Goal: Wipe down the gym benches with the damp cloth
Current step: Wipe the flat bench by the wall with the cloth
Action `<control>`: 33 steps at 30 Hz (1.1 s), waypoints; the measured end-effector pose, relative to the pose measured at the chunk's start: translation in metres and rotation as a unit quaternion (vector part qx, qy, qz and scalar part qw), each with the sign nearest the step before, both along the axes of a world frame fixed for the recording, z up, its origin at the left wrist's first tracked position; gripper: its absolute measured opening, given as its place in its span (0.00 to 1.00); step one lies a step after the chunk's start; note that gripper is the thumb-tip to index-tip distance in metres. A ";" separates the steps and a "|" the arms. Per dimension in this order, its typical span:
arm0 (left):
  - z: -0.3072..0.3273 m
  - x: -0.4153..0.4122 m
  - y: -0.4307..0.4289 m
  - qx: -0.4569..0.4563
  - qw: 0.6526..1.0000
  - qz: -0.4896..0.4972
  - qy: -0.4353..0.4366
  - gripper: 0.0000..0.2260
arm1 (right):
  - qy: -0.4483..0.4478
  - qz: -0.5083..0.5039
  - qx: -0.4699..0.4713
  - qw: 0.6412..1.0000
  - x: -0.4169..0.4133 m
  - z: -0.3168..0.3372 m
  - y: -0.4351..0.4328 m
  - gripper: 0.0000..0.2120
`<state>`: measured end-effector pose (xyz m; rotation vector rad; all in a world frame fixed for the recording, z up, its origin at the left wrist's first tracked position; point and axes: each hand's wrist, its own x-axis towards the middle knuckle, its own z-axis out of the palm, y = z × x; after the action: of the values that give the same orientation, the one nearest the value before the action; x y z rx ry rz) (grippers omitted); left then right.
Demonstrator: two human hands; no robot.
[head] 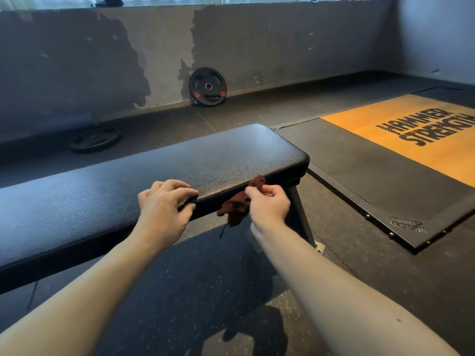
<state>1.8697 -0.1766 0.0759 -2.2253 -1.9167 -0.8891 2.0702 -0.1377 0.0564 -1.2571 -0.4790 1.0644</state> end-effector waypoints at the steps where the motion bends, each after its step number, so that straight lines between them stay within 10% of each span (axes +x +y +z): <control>1: 0.000 -0.002 0.000 0.001 1.000 0.001 -0.001 0.09 | 0.007 -0.024 0.002 1.000 0.009 0.004 0.006 0.10; 33: 0.012 -0.069 -0.027 -0.019 0.999 0.023 -0.018 0.07 | -0.077 0.010 0.026 0.997 -0.047 -0.010 -0.027 0.06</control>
<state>1.8006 -0.2033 0.0879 -2.1902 -2.0077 -0.9006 2.0232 -0.1652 0.0460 -1.2964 -0.6341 0.9703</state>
